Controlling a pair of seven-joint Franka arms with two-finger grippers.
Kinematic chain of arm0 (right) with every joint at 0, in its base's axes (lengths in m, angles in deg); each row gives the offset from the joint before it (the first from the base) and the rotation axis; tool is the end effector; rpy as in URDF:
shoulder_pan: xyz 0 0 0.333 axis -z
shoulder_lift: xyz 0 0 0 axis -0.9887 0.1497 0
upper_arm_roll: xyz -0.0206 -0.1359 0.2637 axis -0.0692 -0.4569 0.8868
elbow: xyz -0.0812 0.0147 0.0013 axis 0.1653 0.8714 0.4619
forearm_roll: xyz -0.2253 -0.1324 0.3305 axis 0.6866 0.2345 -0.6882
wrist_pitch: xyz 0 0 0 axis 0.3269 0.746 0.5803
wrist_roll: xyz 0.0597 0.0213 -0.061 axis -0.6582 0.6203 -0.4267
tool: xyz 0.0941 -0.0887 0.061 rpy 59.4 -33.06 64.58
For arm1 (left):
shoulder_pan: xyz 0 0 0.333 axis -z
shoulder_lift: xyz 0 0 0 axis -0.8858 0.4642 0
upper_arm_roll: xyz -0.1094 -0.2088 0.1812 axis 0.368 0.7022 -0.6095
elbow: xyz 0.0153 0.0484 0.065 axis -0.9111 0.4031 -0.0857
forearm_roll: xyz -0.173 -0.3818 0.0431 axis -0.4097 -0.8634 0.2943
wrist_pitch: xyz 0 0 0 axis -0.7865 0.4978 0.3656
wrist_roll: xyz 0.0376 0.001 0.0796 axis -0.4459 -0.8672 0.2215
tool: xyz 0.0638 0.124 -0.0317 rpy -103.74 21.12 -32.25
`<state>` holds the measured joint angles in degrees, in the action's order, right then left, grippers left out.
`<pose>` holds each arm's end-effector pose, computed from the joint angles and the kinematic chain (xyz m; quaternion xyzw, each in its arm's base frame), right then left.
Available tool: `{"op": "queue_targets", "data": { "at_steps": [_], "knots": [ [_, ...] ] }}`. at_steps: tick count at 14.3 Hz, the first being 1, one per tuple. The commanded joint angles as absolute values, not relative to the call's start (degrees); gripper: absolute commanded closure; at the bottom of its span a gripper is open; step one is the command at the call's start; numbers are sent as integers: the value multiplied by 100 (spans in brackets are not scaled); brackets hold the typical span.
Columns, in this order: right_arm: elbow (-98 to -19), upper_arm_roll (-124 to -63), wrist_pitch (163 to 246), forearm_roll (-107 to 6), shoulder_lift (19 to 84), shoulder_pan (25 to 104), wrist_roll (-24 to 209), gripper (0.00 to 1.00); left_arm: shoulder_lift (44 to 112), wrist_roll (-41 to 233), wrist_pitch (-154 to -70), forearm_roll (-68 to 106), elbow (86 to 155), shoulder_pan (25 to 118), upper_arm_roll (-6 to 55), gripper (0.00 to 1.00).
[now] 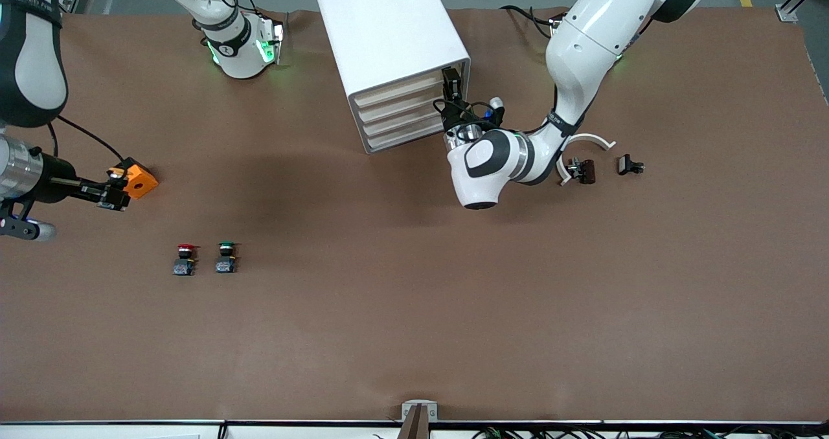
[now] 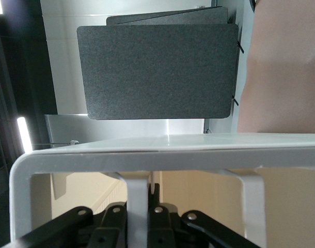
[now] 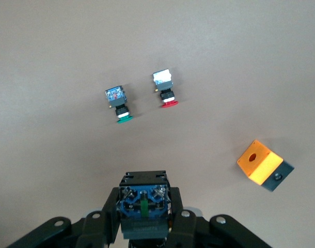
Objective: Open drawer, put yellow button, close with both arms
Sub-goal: 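Pull the drawer open with the left gripper while the right gripper carries the button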
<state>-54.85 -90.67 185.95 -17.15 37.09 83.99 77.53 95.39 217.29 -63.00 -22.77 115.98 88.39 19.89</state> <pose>0.6175 -0.0464 0.4355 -0.9882 0.1343 0.0692 0.0242 0.3454 -0.4434 0.1805 -0.4562 -0.5407 0.5433 0.4520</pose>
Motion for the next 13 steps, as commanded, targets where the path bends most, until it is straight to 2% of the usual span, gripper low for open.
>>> {"op": "queue_targets", "data": {
  "at_steps": [1, 8, 13],
  "knots": [
    [-5614, -9074, 18542, -1735, 3500, 8141, 7218, 100, 9402, 21746, -6354, -2360, 11660, 8792, 1939, 100],
    [-5597, -9066, 18568, -1797, 3464, 6990, 5013, 100, 9463, 21711, -6432, -2308, 11519, 8450, 1912, 96],
    [-5378, -9066, 18595, -2069, 3490, 6365, 3737, 100, 9718, 21719, -6626, -2325, 10896, 7984, 1904, 92]
  ]
}}
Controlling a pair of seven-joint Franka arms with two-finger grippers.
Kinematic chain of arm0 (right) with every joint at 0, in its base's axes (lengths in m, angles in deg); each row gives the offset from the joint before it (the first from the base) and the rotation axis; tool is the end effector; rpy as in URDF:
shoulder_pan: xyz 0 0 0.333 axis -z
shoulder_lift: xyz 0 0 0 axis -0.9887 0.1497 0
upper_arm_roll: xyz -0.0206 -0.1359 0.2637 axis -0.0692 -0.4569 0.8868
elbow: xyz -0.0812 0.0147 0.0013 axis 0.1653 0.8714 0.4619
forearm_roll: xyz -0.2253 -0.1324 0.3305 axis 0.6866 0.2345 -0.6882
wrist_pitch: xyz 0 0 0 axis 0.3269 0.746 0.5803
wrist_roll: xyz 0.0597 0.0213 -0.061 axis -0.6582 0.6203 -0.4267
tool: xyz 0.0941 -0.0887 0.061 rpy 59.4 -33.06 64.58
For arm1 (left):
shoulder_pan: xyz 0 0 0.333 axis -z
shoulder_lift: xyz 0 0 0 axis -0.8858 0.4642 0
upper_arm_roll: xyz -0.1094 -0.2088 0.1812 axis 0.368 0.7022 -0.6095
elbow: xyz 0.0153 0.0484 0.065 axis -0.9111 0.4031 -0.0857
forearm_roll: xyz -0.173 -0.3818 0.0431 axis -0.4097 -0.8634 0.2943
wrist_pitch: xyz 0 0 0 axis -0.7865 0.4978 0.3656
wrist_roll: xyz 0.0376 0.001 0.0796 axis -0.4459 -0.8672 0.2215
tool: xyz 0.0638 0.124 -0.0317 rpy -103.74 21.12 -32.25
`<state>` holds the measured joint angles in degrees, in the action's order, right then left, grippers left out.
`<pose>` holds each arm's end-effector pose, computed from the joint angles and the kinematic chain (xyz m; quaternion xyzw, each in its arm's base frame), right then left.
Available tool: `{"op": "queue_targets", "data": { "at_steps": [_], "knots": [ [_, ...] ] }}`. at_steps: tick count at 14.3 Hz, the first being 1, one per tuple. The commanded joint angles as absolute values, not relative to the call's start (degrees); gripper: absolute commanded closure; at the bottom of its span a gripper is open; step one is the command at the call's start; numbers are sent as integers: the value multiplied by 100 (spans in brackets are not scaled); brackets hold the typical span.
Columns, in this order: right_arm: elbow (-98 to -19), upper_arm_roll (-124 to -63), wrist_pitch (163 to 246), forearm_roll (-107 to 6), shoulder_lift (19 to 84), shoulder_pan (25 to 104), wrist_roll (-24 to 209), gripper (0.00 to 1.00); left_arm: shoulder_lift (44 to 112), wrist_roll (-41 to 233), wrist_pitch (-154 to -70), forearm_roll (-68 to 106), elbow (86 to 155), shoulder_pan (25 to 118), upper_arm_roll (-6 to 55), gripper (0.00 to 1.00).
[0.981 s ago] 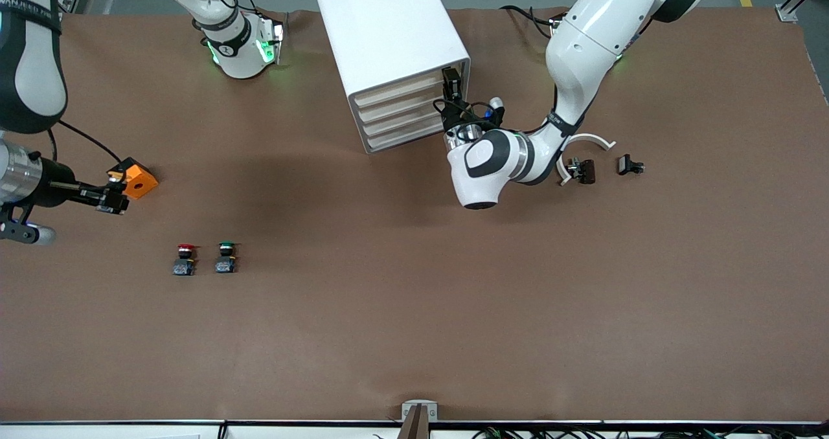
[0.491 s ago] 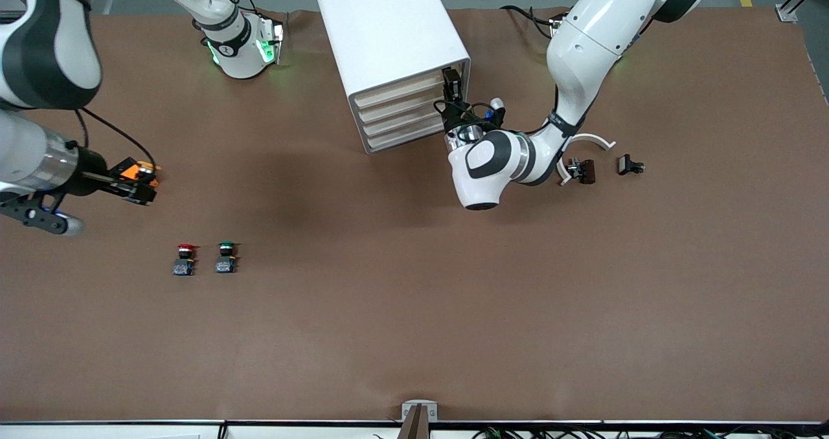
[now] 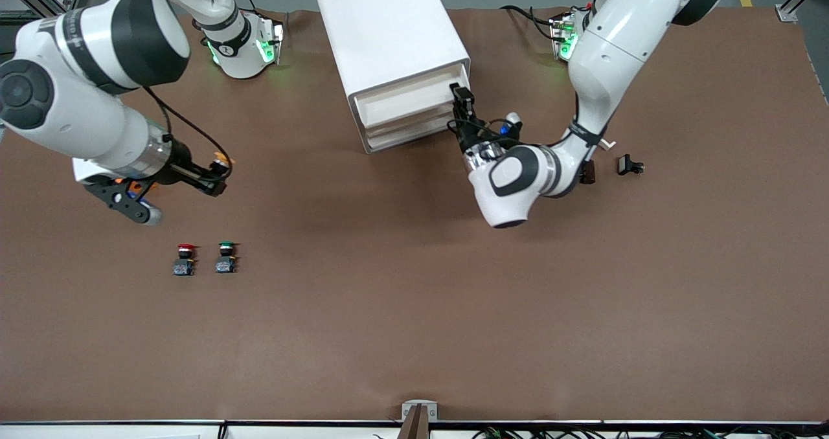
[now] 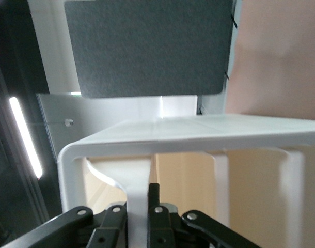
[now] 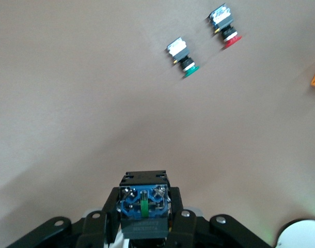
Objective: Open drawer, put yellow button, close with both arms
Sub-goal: 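Pull the drawer open with the left gripper while the right gripper carries the button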
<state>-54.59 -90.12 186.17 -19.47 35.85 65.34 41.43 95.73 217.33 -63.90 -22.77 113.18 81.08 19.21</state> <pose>0.5963 0.1639 0.4517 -0.9570 0.2811 0.0700 0.0152 0.4193 -0.3977 0.1876 -0.4296 -0.5819 0.5682 0.3924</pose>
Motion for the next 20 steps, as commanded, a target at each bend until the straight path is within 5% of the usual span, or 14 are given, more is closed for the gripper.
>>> {"op": "queue_targets", "data": {
  "at_steps": [1, 8, 9, 11, 12, 14, 20],
  "knots": [
    [-5360, -9066, 18595, -2069, 3499, 6268, 3535, 100, 9771, 21711, -6678, -2334, 10799, 7905, 1904, 91],
    [-5219, -9074, 18814, -2078, 3552, 5425, 1901, 100, 9850, 21702, -6758, -2316, 10675, 7658, 1895, 87],
    [-5219, -9074, 18884, -2078, 3570, 5258, 1637, 100, 9850, 21702, -6767, -2308, 10675, 7658, 1895, 73],
    [-5219, -9074, 18972, -2026, 3631, 4942, 1066, 100, 9850, 21693, -6775, -2308, 10675, 7667, 1895, 22],
    [-5219, -9074, 19042, -2017, 3649, 4792, 846, 100, 9842, 21658, -6776, -2299, 10666, 7667, 1895, 12],
    [-5219, -9083, 19174, -1999, 3745, 4520, 371, 100, 9798, 21457, -6802, -2281, 10658, 7658, 1904, 1],
    [-5228, -9083, 19438, -1938, 4009, 3790, -816, 100, 9780, 20413, -6802, -2000, 10175, 7580, 1904, 0]
  ]
}}
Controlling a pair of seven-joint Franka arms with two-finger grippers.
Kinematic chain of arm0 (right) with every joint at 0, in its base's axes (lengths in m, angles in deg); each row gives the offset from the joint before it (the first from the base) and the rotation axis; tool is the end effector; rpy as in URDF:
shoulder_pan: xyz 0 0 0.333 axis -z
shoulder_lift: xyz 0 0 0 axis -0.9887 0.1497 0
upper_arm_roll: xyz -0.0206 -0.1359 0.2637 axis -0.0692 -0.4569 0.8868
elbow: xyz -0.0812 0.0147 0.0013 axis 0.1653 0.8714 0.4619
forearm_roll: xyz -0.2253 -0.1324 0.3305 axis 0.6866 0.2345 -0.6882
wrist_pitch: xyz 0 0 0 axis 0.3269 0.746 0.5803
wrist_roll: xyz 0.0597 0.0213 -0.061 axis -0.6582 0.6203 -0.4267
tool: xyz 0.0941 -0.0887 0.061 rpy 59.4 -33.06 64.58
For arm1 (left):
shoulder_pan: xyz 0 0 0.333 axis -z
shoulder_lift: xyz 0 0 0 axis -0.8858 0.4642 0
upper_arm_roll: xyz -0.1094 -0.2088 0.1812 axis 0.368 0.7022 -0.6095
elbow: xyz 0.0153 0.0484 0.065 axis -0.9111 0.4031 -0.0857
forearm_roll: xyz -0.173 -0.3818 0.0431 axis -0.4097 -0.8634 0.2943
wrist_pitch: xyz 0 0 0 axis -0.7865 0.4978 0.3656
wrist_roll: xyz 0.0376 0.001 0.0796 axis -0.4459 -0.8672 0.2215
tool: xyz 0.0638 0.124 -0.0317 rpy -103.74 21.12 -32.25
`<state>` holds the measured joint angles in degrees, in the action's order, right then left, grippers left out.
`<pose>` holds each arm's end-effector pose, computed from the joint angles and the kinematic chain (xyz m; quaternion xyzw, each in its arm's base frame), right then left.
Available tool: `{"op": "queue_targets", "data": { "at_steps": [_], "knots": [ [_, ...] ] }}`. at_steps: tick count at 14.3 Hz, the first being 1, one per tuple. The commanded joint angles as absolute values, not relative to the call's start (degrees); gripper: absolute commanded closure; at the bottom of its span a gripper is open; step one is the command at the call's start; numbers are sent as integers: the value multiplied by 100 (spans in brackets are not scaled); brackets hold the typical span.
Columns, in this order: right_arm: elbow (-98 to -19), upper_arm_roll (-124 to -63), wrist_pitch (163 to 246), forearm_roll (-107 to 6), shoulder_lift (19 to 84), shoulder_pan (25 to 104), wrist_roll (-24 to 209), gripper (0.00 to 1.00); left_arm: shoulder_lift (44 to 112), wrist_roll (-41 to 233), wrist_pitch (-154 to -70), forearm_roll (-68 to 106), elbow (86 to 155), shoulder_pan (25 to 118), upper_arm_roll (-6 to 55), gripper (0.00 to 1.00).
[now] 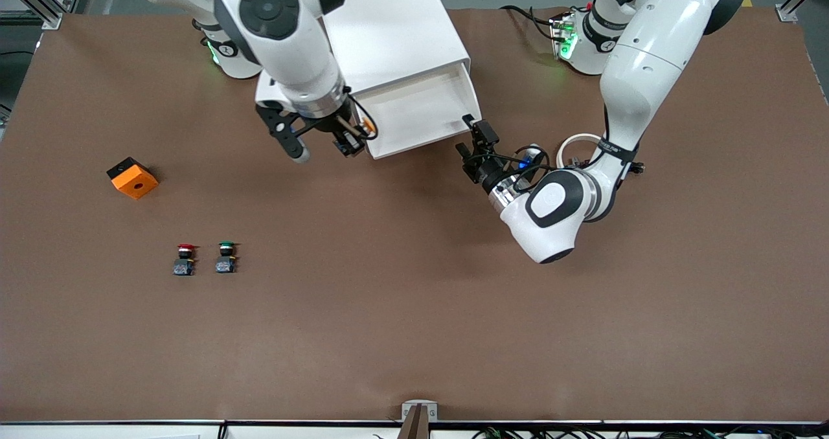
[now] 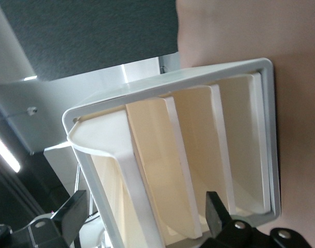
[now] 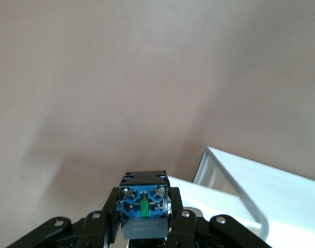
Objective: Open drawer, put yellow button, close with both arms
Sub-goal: 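Lower the yellow button into the open drawer and open the right gripper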
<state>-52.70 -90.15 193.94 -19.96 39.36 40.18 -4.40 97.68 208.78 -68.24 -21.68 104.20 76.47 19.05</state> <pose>0.4954 0.4219 0.4403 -0.8899 0.4534 0.0454 0.0214 0.5039 -0.3740 0.2086 -0.4843 -0.6003 0.5848 0.2510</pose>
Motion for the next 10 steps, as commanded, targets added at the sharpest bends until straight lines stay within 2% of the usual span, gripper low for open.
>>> {"op": "queue_targets", "data": {
  "at_steps": [1, 10],
  "knots": [
    [-5219, -9083, 19491, -1868, 4061, 3684, -1009, 100, 9771, 20062, -6802, -1991, 10078, 7562, 1904, 0],
    [-5201, -9083, 19843, -1788, 4466, 2867, -2390, 100, 9701, 17487, -6846, -1034, 9638, 7421, 1904, 0]
  ]
}}
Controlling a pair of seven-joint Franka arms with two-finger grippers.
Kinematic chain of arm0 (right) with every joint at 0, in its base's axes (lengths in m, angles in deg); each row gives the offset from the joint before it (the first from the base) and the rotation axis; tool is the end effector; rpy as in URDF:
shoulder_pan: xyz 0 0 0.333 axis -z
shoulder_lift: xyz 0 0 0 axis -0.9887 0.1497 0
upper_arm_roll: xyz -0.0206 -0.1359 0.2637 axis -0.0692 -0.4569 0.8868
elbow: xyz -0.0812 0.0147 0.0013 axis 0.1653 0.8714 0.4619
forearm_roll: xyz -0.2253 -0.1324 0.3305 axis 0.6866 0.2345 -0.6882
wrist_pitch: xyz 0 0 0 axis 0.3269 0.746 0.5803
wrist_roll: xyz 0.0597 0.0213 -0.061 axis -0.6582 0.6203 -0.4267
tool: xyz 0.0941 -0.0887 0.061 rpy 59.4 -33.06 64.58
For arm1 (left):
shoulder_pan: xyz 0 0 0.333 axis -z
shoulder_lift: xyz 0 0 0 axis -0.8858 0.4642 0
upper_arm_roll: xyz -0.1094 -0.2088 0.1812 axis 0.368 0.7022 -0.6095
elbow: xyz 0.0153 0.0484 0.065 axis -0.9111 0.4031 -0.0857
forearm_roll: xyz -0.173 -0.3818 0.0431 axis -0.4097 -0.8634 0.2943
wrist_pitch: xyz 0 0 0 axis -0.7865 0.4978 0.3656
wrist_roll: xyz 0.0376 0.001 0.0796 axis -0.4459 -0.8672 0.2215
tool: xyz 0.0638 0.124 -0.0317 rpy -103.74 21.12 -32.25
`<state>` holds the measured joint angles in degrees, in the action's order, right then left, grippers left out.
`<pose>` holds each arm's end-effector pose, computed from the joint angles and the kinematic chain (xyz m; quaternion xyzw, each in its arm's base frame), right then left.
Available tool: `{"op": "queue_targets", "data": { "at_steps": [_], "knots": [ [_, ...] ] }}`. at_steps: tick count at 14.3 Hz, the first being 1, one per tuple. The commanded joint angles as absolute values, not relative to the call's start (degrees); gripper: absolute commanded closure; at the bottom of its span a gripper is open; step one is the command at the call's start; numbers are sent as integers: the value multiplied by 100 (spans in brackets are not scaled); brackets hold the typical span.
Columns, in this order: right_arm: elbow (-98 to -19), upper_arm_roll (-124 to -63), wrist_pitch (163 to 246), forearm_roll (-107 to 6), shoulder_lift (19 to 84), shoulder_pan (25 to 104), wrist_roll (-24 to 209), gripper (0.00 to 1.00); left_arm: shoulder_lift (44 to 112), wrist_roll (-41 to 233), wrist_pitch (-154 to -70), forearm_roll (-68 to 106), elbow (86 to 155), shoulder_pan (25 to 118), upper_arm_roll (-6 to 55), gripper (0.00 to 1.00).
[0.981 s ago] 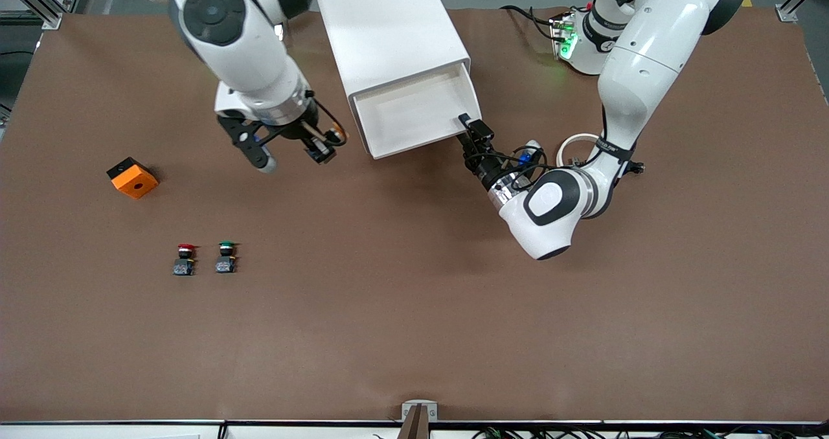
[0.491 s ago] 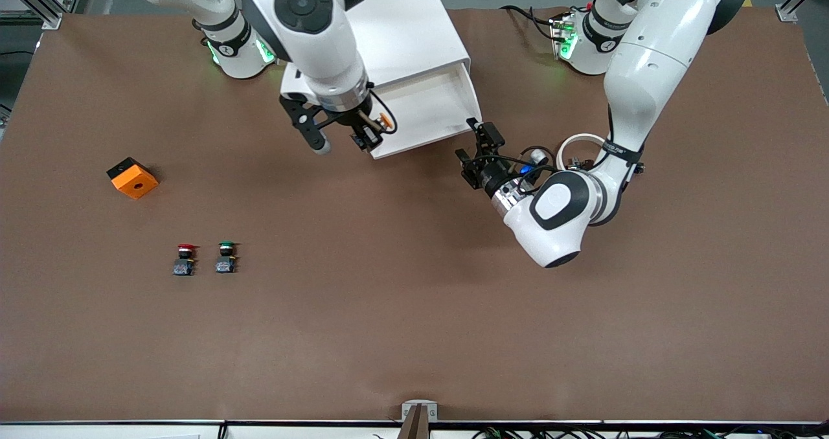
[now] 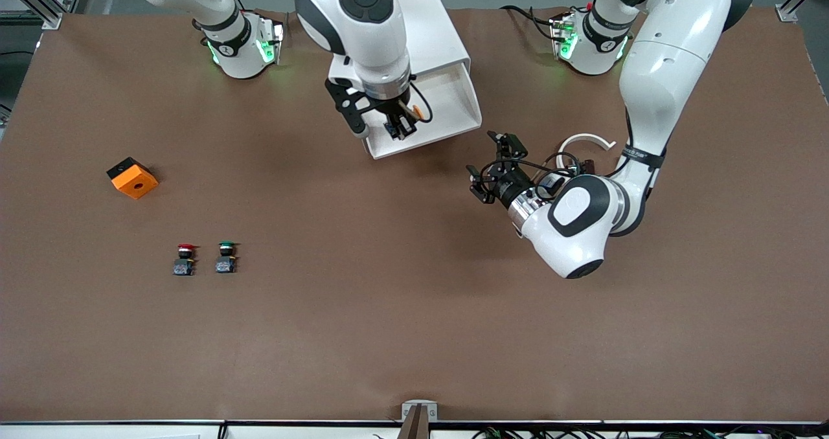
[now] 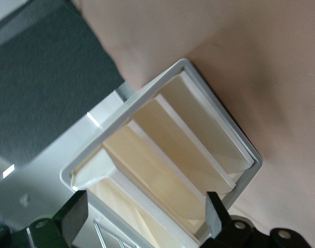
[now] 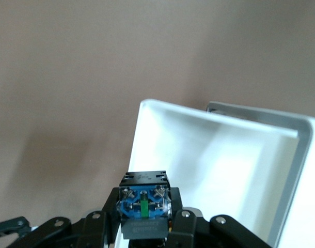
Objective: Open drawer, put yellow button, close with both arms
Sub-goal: 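Lower the yellow button into the open drawer and open the right gripper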
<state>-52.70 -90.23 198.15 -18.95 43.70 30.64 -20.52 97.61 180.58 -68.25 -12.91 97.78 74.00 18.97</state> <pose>0.4324 0.5086 0.3966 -0.8621 0.5052 0.0385 0.0074 0.5484 -0.3392 0.2314 -0.6671 -0.4851 0.5578 0.0921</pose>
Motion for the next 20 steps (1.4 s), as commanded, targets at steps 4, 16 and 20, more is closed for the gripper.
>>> {"op": "queue_targets", "data": {
  "at_steps": [4, 16, 20],
  "knots": [
    [-5096, -9083, 19878, -1779, 4721, 2559, -2961, 100, 9613, 15913, -7267, -691, 9427, 7430, 1904, 0],
    [-4858, -9083, 19984, -1675, 4967, 2233, -3454, 0, 9016, 14179, -8716, 407, 9286, 7727, 2009, 0],
    [-4850, -9083, 19966, -1542, 4967, 2163, -3428, 0, 8936, 14170, -9411, 1084, 9304, 8027, 2027, 0]
  ]
}}
